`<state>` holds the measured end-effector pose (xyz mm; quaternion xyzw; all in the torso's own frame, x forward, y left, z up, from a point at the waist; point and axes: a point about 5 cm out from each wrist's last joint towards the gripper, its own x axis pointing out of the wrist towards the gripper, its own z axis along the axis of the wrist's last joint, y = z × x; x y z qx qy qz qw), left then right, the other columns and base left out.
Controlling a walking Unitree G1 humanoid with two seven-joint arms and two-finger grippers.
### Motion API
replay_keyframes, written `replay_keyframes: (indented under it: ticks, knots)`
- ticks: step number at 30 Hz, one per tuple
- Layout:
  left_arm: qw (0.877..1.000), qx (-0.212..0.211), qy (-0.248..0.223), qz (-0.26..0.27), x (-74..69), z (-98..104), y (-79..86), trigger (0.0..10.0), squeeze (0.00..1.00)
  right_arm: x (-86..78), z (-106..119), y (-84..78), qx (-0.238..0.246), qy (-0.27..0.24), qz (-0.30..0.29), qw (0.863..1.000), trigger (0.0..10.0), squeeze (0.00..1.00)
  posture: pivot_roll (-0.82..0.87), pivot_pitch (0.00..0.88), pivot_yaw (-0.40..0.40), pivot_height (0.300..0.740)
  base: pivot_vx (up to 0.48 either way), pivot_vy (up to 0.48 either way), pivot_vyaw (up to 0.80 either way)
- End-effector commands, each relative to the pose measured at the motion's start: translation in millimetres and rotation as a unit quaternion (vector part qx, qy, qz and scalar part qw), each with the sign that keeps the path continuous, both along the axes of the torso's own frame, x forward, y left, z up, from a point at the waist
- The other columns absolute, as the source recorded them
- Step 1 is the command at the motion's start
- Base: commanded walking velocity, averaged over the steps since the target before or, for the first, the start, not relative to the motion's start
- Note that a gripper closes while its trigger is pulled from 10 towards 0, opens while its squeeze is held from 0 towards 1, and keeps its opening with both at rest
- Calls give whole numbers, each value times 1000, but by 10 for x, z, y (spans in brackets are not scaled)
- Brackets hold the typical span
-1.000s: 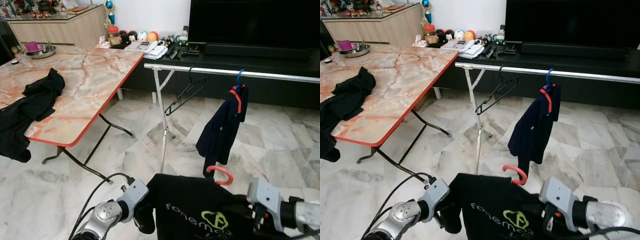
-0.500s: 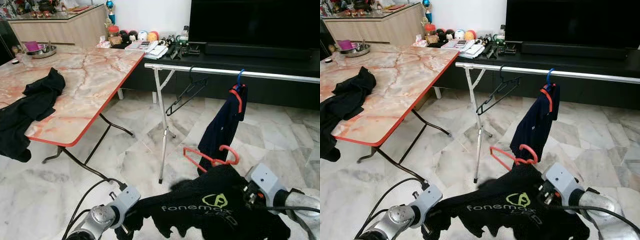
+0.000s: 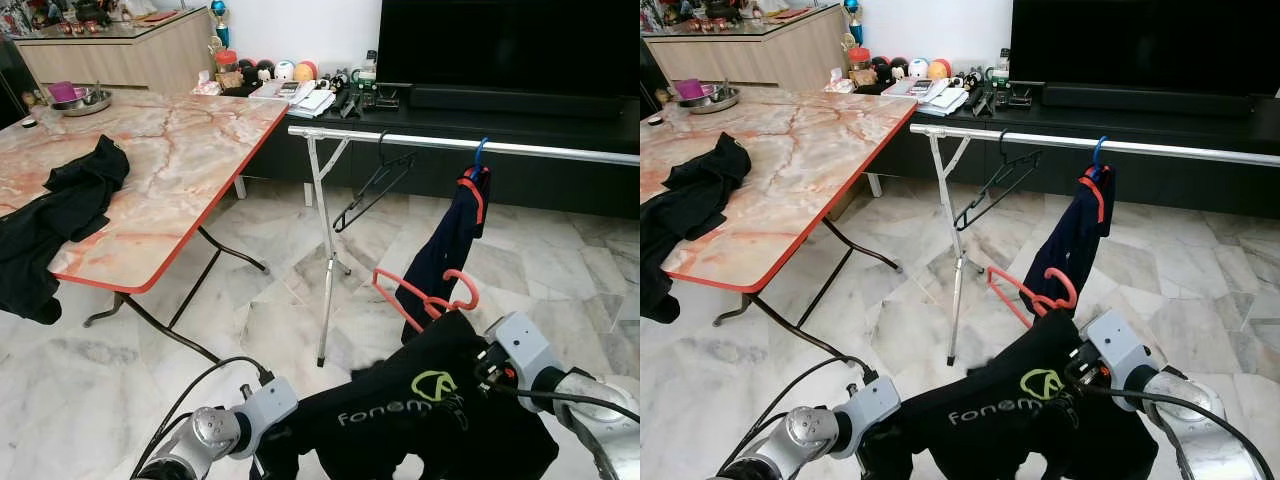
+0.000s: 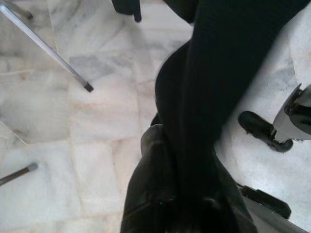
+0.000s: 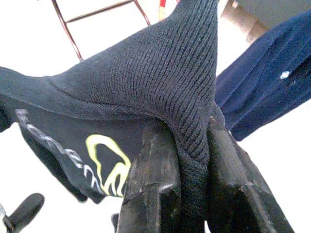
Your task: Hang hanger
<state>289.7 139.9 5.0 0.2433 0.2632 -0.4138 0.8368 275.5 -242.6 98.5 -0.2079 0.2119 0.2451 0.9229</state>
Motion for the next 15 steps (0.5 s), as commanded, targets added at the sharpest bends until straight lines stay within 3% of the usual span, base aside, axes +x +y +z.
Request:
replay_keyframes:
  ticks: [1, 10, 15]
  knots:
    - [1000, -8, 0, -13, 36, 70, 56, 10000, 1000, -4, -17, -26, -15, 4, 14, 1000, 10000, 0, -27, 56, 42, 740, 0, 0, 0]
    - [997, -28, 25, -63, 48, 213, 171, 10000, 1000, -18, -195, -7, -33, 33, 54, 997, 10000, 0, -16, 55, 35, 740, 0, 0, 0]
    - [995, -85, 9, -57, 129, 382, 126, 10000, 1000, -76, -244, 115, -14, 47, 120, 992, 10000, 0, -13, 57, 29, 740, 0, 0, 0]
